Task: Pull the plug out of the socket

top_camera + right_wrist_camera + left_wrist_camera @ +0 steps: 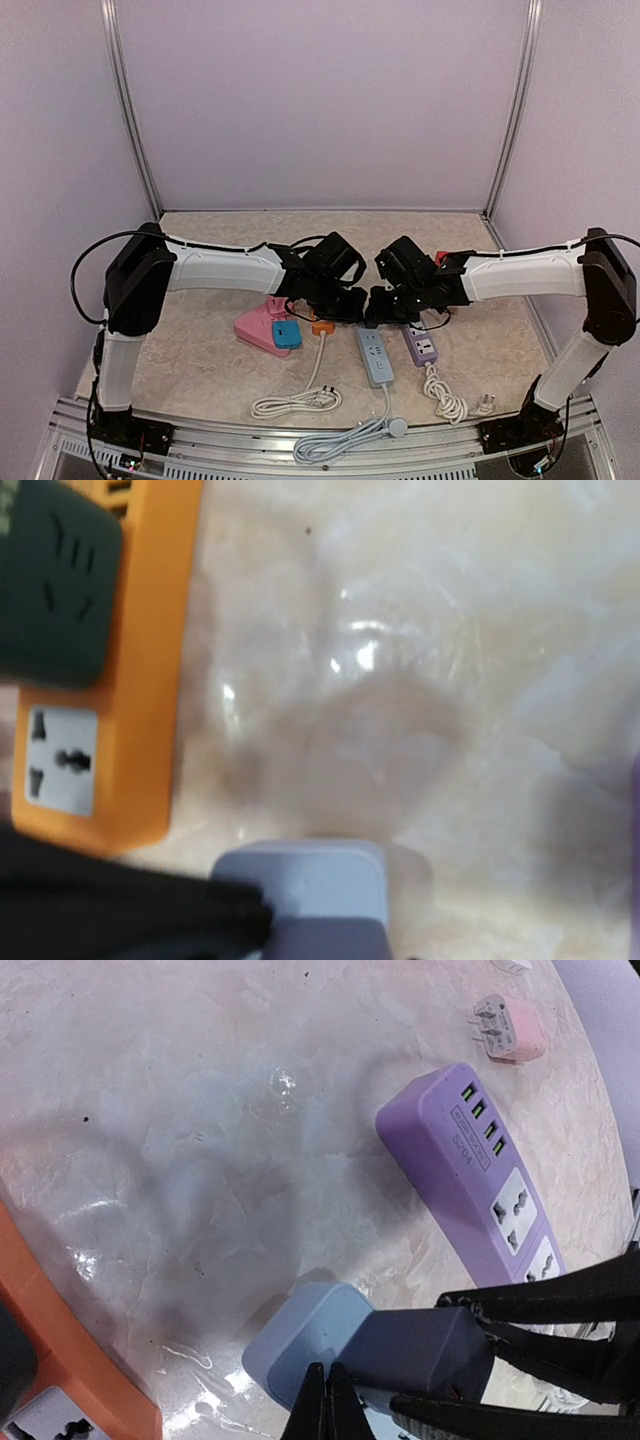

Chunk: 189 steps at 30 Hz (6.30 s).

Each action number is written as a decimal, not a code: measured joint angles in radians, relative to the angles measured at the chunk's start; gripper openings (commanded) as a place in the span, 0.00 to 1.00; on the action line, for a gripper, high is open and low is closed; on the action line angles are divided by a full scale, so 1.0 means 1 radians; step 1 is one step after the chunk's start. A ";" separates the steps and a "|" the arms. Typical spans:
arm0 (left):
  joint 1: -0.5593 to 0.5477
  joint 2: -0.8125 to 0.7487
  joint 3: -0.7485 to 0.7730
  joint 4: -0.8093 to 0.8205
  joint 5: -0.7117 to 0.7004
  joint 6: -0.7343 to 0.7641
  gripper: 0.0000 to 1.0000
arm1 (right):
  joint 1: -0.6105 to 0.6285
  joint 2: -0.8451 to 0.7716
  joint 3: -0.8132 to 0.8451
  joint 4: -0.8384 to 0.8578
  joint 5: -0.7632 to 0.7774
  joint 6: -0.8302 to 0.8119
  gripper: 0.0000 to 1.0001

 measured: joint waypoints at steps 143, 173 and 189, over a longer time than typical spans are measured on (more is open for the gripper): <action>0.106 -0.156 0.175 -0.586 -0.246 -0.161 0.04 | -0.465 0.175 -0.063 0.392 -0.314 -0.206 0.55; 0.116 -0.155 0.159 -0.567 -0.240 -0.161 0.03 | -0.376 0.120 0.063 0.094 0.102 -0.343 0.71; 0.238 -0.308 -0.112 -0.436 -0.197 -0.181 0.04 | -0.036 0.159 0.402 -0.016 0.108 -0.268 0.75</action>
